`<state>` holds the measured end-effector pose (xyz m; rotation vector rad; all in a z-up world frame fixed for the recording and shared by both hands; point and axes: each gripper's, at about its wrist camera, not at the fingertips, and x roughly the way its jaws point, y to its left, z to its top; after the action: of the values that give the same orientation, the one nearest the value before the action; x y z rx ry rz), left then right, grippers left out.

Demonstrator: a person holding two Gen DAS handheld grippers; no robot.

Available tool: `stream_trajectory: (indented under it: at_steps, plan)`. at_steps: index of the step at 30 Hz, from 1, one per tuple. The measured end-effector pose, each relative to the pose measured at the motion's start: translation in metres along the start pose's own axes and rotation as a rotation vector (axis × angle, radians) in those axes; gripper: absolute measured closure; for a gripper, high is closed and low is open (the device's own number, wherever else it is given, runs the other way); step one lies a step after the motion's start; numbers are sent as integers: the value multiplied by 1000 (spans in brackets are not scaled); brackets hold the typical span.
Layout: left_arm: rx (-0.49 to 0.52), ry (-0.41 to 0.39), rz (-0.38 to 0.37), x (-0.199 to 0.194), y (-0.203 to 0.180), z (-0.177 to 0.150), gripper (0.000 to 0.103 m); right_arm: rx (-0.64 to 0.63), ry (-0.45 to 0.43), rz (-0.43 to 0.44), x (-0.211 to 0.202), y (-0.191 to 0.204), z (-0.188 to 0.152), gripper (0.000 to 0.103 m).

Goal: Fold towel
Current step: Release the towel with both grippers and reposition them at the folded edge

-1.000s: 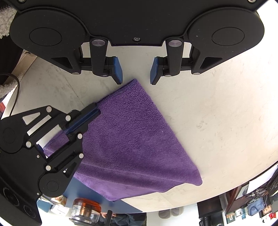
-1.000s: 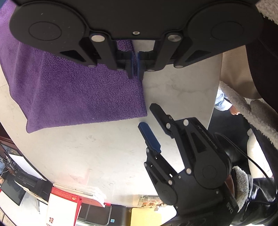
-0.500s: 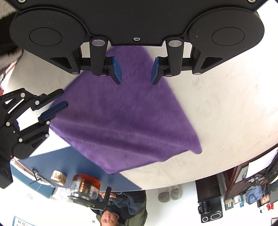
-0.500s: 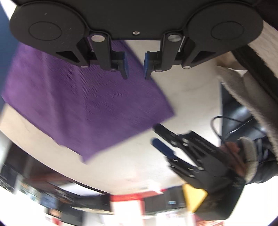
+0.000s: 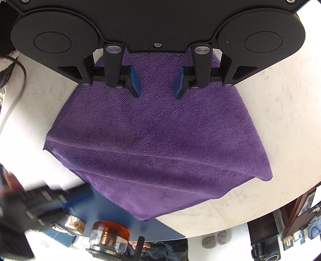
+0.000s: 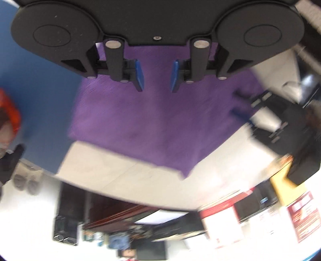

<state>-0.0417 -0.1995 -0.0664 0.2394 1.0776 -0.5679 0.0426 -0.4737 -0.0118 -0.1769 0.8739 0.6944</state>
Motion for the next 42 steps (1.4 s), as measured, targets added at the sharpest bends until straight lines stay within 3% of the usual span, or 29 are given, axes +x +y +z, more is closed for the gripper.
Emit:
stream_trajectory:
  at_steps: [5, 10, 14, 16, 19, 26, 42]
  plan:
    - [1, 37, -8, -1, 2, 5, 64, 27, 5, -101, 36, -55, 28, 76]
    - [-10, 64, -27, 1, 6, 8, 64, 57, 21, -96, 59, -76, 35, 76]
    - [-15, 83, -31, 3, 5, 13, 63, 57, 38, -62, 73, -79, 37, 78]
    - [-13, 91, -32, 4, 5, 14, 62, 55, 35, -51, 74, -78, 37, 84]
    - [-2, 106, -33, 5, 3, 17, 60, 58, 15, -36, 70, -76, 38, 84]
    - [11, 119, -37, 6, 2, 19, 59, 138, 36, -96, 68, -89, 32, 83]
    - [11, 118, -33, 5, 1, 18, 57, 73, 18, -67, 66, -67, 37, 83]
